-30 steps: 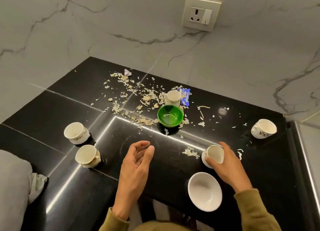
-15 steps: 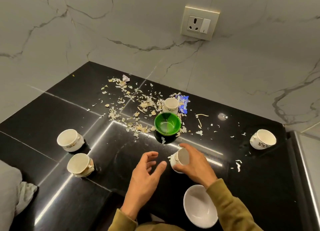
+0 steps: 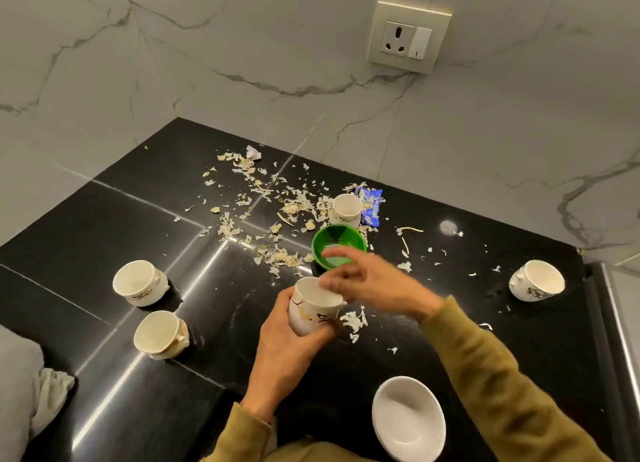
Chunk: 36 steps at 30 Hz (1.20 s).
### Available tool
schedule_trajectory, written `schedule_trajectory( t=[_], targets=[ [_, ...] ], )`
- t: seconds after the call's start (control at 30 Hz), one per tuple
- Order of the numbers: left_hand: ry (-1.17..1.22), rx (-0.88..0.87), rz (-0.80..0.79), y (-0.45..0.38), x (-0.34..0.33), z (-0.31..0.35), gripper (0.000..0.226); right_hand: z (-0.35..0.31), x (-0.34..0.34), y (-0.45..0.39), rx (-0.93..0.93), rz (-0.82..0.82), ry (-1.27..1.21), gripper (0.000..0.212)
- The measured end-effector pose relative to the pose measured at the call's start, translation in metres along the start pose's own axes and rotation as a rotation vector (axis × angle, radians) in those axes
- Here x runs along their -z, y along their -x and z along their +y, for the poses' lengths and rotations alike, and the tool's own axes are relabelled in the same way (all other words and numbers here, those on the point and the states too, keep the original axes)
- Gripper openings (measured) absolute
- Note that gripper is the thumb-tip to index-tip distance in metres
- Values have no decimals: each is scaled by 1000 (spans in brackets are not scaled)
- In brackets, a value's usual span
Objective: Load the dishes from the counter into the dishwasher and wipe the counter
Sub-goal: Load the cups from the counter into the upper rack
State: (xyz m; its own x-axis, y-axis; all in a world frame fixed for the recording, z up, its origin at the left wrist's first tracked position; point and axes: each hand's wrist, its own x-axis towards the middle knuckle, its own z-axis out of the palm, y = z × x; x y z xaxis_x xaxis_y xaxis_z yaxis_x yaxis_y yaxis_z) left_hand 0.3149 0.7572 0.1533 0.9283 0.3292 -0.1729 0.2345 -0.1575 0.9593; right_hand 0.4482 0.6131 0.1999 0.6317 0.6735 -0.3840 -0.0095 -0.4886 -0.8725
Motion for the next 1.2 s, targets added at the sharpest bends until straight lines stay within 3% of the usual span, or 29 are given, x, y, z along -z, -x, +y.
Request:
schedule_trajectory(
  t=[0.17, 0.3, 0.37, 0.5, 0.7, 0.8, 0.93, 1.1, 1.2],
  targets=[
    [31, 68, 42, -2, 7, 5, 59, 22, 55, -72, -71, 469, 256, 36],
    [74, 80, 56, 0, 7, 9, 56, 41, 71, -127, -193, 461, 505, 53],
    [87, 88, 63, 2, 6, 9, 56, 49, 72, -144, -232, 437, 553, 49],
    [105, 106, 78, 3, 4, 8, 59, 60, 72, -156, -253, 462, 524, 28],
    [101, 113, 93, 1, 6, 9, 60, 72, 78, -144, -196, 634, 419, 28],
    [103, 109, 87, 0, 5, 12, 58, 71, 80, -121, -98, 704, 232, 22],
    [105, 96, 48, 0, 3, 15, 58, 65, 71, -65, 7, 703, -258, 14],
    [105, 80, -21, 1, -1, 17, 63, 67, 24, 24, 40, 553, -971, 16],
    [101, 71, -75, 4, -3, 17, 62, 77, -9, 59, 15, 554, -1246, 34]
  ],
)
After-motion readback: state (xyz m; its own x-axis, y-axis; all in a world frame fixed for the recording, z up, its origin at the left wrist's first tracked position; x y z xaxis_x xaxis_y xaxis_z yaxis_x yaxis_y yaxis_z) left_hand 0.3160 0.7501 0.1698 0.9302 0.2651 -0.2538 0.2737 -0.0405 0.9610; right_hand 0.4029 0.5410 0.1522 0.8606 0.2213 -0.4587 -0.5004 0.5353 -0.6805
